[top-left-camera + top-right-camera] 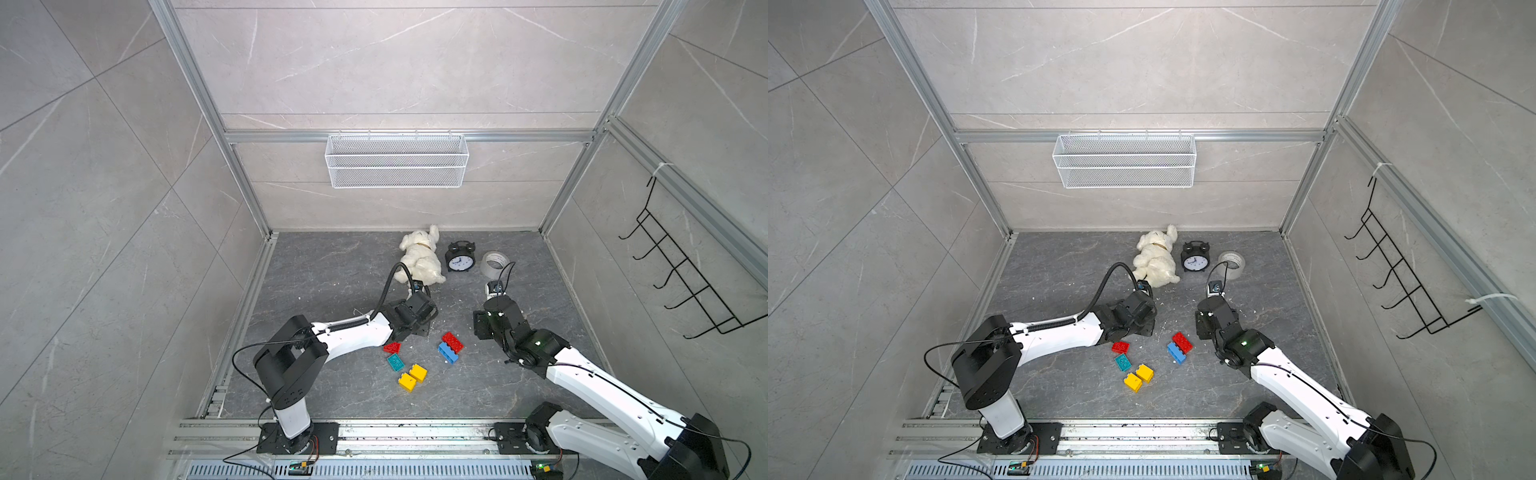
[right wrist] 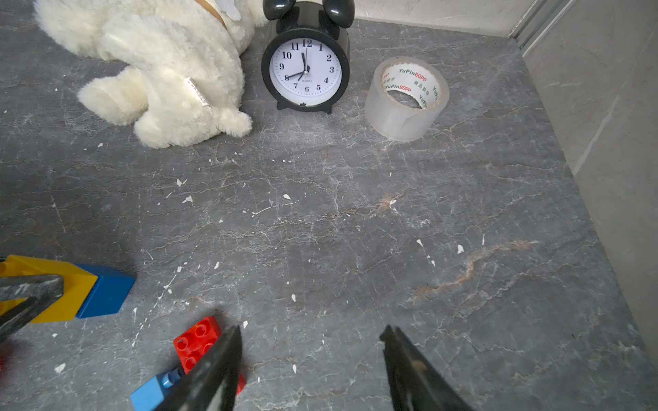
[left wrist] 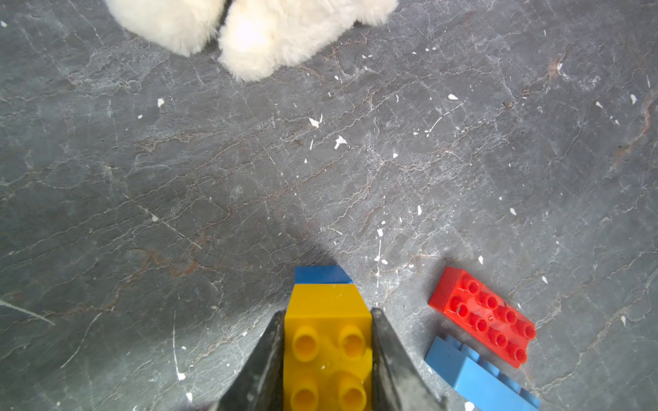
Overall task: Assemble the letter r with lego
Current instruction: Place the lego brick from the lego brick.
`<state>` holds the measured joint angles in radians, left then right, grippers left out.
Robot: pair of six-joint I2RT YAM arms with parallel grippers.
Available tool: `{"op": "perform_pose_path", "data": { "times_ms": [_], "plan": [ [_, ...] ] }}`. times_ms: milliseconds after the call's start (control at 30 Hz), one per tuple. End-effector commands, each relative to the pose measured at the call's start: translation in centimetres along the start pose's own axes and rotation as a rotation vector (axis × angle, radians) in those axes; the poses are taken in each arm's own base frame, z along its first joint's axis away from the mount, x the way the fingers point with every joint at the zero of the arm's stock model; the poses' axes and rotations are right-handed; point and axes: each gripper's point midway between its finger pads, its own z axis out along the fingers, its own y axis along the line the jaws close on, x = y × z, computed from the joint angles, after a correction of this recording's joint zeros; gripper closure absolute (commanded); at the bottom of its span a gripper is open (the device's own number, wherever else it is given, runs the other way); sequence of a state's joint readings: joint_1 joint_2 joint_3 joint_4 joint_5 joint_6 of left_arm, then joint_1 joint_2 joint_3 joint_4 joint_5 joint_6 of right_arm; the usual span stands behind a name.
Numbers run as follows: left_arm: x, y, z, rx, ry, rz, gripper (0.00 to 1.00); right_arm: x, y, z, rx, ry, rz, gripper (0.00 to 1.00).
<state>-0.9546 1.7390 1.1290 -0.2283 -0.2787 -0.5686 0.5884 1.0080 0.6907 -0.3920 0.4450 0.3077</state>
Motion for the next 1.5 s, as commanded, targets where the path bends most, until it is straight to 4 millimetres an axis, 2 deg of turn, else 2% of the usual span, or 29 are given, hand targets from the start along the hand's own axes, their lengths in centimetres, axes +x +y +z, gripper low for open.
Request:
{"op": "perform_pose_path", "data": {
  "times_ms": [0, 100, 233, 433, 567, 733, 800, 900, 1100, 1267, 1333, 1467],
  "plan": [
    [-0.1, -0.1, -0.5, 0.003, 0.015, 0.023, 0.69, 0.5, -0.2, 0.3, 0.007, 0.013, 0.012, 0.33],
    [0.0, -0.2, -0.5, 0.010, 0.012, 0.020, 0.49, 0.6, -0.2, 0.2, 0.008, 0.015, 0.011, 0.33],
    [-0.6, -0.4, -0.9, 0.020, -0.003, 0.033, 0.35, 0.5, -0.3, 0.0, 0.009, 0.009, 0.011, 0.33],
    [-0.8, -0.5, -1.3, 0.028, -0.012, 0.033, 0.31, 0.5, -0.2, 0.1, 0.003, 0.008, 0.013, 0.33],
    [-2.5, -1.1, -2.3, 0.052, -0.068, 0.021, 0.24, 0.5, 0.2, 0.3, -0.012, 0.012, 0.016, 0.33],
    [-4.5, -1.9, -3.4, 0.083, -0.117, 0.020, 0.21, -0.1, 1.0, 0.2, -0.056, 0.001, 0.019, 0.33],
    [-5.0, -1.6, -3.8, 0.080, -0.128, 0.000, 0.20, -0.4, 1.6, 0.0, -0.088, -0.002, 0.016, 0.33],
    [-5.8, 0.8, -5.2, 0.037, -0.161, -0.066, 0.19, -1.1, 3.6, -0.7, -0.203, -0.011, 0.006, 0.34],
    [-6.7, 9.3, -8.8, 0.027, -0.286, -0.332, 0.15, -2.5, 7.0, -1.8, -0.312, -0.025, 0.001, 0.35],
    [-6.6, 15.1, -10.7, -0.068, -0.337, -0.424, 0.15, -2.5, 12.6, -2.4, -0.290, 0.007, -0.047, 0.38],
    [-6.5, 16.9, -10.9, -0.073, -0.351, -0.476, 0.15, -2.2, 14.5, -2.1, -0.266, 0.036, -0.009, 0.40],
    [-6.2, 19.1, -10.8, -0.046, -0.371, -0.556, 0.15, -1.6, 16.4, -1.8, -0.199, 0.018, 0.102, 0.39]
  ]
}}
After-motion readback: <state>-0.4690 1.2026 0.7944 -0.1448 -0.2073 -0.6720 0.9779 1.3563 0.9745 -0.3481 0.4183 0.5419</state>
